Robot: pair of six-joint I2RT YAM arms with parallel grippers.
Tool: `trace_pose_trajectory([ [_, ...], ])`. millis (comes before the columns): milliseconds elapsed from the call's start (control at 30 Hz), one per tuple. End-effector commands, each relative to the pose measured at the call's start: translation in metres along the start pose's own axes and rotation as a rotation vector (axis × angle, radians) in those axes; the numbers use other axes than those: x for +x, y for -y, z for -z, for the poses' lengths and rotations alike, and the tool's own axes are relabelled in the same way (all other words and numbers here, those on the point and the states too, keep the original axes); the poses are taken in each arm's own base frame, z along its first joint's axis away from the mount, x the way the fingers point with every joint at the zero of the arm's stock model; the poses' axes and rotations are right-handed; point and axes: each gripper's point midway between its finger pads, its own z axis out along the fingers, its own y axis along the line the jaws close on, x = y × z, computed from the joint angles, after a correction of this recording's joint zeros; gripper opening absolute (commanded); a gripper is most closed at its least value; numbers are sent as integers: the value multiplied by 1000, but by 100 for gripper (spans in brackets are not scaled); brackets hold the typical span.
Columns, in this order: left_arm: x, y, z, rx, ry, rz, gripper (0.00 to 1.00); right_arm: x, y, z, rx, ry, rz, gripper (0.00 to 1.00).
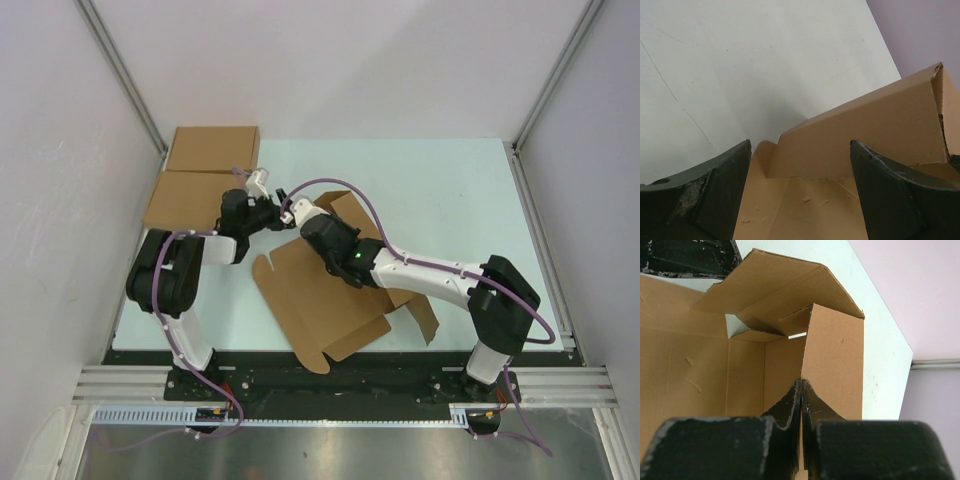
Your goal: Fold the paper box
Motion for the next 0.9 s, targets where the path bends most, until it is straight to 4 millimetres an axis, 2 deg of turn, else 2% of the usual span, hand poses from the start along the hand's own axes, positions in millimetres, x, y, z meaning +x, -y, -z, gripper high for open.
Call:
trace_pose_trajectory([
  [0, -2, 33, -4, 130, 16, -60, 84, 21, -30, -6, -107, -57, 23, 0],
  [200, 20, 50, -7, 172, -32, -104, 83, 19, -33, -7, -124, -47, 11, 0],
  [500, 36, 57, -8, 176, -32, -130, 82, 19, -37, -8, -146, -44, 4, 0],
  [867, 53, 62, -20, 143, 1, -167, 83, 18, -41, -7, -171, -40, 1, 0],
])
